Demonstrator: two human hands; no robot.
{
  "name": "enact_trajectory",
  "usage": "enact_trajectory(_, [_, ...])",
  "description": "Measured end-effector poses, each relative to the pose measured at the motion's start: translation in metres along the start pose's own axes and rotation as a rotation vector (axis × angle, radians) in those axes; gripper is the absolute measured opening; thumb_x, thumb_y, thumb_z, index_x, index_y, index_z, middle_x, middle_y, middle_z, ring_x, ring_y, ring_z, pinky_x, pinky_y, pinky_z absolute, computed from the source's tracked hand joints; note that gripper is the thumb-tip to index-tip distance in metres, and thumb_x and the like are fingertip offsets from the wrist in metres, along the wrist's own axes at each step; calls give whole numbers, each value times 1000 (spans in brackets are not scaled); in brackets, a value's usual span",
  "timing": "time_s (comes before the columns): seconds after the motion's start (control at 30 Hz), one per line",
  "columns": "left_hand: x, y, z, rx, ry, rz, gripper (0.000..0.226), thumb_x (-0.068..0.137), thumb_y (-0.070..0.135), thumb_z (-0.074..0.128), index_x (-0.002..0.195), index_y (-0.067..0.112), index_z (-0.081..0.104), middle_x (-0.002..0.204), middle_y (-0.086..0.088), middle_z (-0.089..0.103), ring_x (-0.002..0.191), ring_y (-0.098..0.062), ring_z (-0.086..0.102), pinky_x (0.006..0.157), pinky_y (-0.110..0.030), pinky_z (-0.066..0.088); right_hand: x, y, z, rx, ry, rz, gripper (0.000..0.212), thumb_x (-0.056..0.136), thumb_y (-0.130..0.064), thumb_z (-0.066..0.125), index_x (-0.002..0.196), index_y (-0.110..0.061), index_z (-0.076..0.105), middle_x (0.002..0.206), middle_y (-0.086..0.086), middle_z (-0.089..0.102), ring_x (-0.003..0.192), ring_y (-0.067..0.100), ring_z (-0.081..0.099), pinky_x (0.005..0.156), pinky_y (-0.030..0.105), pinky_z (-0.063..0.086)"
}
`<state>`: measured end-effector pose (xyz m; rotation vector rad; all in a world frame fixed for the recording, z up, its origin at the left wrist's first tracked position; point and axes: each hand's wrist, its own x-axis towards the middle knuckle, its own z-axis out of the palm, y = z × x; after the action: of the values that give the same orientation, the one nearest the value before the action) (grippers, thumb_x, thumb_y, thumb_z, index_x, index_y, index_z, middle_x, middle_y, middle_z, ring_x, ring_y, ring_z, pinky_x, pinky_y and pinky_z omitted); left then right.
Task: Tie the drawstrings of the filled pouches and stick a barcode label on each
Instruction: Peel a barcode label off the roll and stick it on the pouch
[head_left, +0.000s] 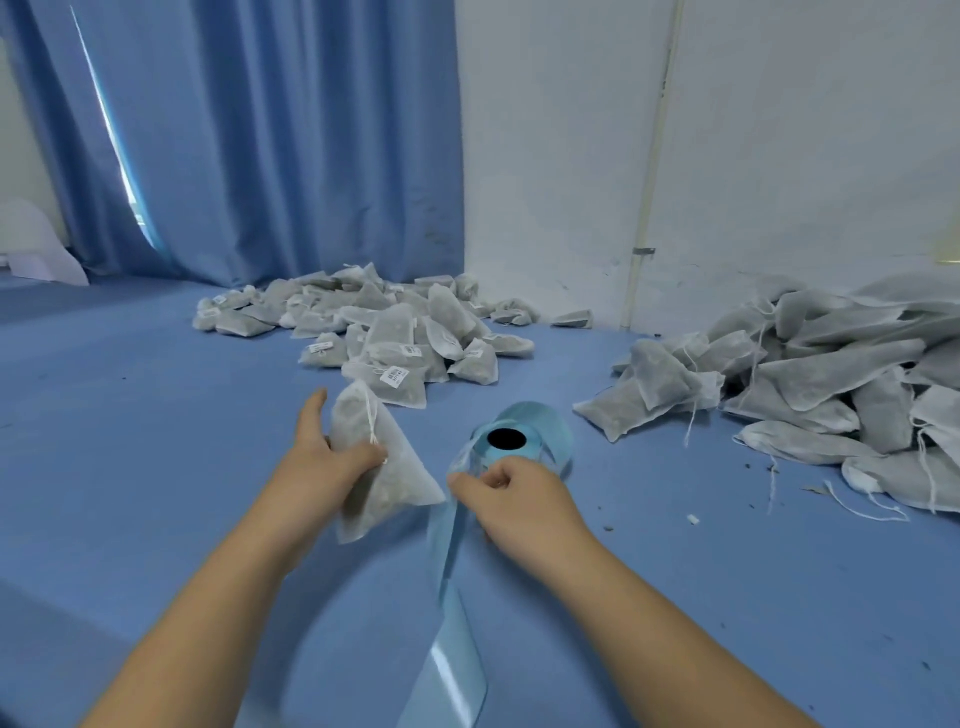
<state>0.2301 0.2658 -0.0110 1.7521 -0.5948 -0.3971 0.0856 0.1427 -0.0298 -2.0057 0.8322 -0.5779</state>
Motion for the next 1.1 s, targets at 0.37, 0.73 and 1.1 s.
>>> enact_trajectory(0.37, [7, -13, 11, 127, 60, 207, 57, 88, 10, 59, 115, 56, 40, 128, 8, 44, 93, -7, 56, 67, -25, 41, 8, 18, 6, 419, 82, 103, 9, 80, -5, 58, 72, -7, 61, 67, 1, 59, 64, 15, 51, 59, 28, 43])
enact_trajectory(0.73, [19, -12, 42, 170, 7, 262, 42, 89, 0, 49, 67, 29, 70, 102, 6, 55, 78, 2, 52, 58, -5, 34, 1, 14, -16, 750, 87, 47, 15, 83, 3, 57, 90, -6, 68, 90, 15, 74, 76, 23, 61, 66, 32, 47])
enact_trajectory(1.1, [2, -7, 65, -8, -171, 208, 42, 88, 3, 49, 72, 29, 77, 90, 22, 63, 79, 6, 61, 60, -9, 44, 1, 16, -14, 519, 22, 135, 17, 81, -2, 60, 92, -8, 70, 82, 4, 76, 65, 12, 63, 56, 24, 44])
